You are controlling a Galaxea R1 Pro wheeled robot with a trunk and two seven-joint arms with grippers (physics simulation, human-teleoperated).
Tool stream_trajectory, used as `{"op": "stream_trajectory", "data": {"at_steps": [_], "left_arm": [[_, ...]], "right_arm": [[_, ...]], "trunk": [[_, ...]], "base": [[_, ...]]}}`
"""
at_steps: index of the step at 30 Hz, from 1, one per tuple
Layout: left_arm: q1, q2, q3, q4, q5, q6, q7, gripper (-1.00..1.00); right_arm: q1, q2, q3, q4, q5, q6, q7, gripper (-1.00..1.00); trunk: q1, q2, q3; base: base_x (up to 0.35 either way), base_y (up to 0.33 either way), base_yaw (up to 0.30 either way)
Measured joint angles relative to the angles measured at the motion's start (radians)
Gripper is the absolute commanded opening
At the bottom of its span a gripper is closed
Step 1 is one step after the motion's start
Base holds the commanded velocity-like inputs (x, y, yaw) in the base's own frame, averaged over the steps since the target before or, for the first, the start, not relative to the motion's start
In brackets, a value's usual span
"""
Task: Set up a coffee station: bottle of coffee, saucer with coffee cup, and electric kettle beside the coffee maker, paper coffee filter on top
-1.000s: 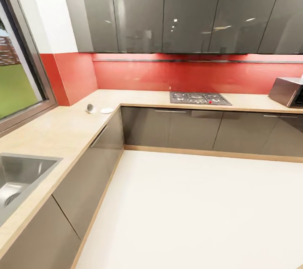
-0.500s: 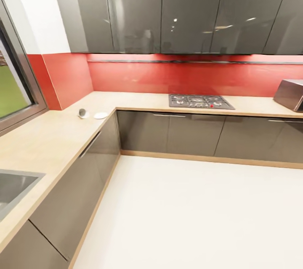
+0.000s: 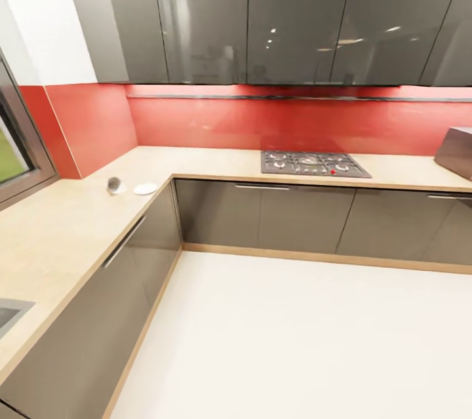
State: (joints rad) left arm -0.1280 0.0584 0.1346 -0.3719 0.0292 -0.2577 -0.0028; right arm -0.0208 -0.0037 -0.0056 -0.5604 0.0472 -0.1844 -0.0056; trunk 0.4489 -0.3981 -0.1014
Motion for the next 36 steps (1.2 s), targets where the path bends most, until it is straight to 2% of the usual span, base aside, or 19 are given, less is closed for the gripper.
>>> {"op": "stream_trajectory", "data": {"at_steps": [36], "left_arm": [[0.000, 0.001, 0.001, 0.000, 0.000, 0.000, 0.000, 1.00]], "right_arm": [[0.000, 0.000, -0.001, -0.002, 0.000, 0.000, 0.000, 1.00]], "trunk": [[0.000, 0.000, 0.000]], "base": [[0.328, -0.109, 0.029]]}}
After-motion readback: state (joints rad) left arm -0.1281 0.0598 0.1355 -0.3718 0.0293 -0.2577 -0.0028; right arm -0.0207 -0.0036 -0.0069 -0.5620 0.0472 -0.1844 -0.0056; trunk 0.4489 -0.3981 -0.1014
